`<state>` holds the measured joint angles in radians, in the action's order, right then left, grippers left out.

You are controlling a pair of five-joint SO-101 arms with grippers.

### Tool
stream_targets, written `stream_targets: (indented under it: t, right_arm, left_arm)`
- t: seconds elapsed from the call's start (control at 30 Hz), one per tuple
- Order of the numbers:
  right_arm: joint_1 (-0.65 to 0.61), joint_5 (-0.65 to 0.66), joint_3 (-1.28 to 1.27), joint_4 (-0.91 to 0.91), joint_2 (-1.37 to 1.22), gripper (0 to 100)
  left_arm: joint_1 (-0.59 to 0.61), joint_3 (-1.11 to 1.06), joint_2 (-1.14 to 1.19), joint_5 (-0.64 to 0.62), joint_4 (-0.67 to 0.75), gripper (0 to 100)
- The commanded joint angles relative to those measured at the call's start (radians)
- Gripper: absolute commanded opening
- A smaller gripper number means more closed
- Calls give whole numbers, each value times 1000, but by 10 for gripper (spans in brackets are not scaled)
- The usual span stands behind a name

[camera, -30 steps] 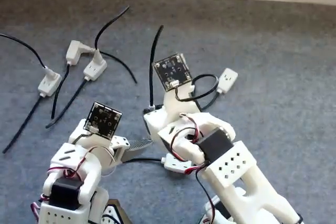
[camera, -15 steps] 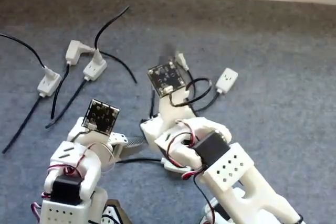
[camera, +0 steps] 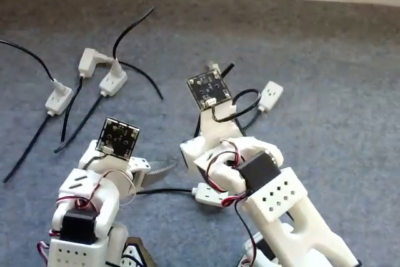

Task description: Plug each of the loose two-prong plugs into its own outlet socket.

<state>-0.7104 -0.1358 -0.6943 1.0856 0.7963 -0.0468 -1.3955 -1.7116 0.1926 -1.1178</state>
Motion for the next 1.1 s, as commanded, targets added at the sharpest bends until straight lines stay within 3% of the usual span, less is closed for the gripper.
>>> stream_targets:
  t: [0.0, 0.13, 0.3, 0.4, 0.73, 0.83, 1.07]
  right_arm:
    - [12, -54, 53, -104, 21, 5]
    - [-30, -126, 58, -111, 30, 5]
    - [-124, -115, 61, -39, 30, 5]
    - [-119, -64, 61, 5, 30, 5]
    - [-30, 44, 105, 166, 30, 5]
    - [36, 78, 93, 163, 19, 5]
    - [363, 293, -62, 8, 27, 5]
  left_arm:
    - [-102, 68, -7, -8, -64, 478]
    - [-120, 41, -5, -8, -20, 478]
    - [-1, -27, 2, -3, 115, 474]
    - [50, -35, 2, -3, 135, 446]
    - [51, -35, 2, -3, 135, 441]
    - [51, -36, 2, -3, 132, 441]
    - [56, -67, -4, 9, 126, 440]
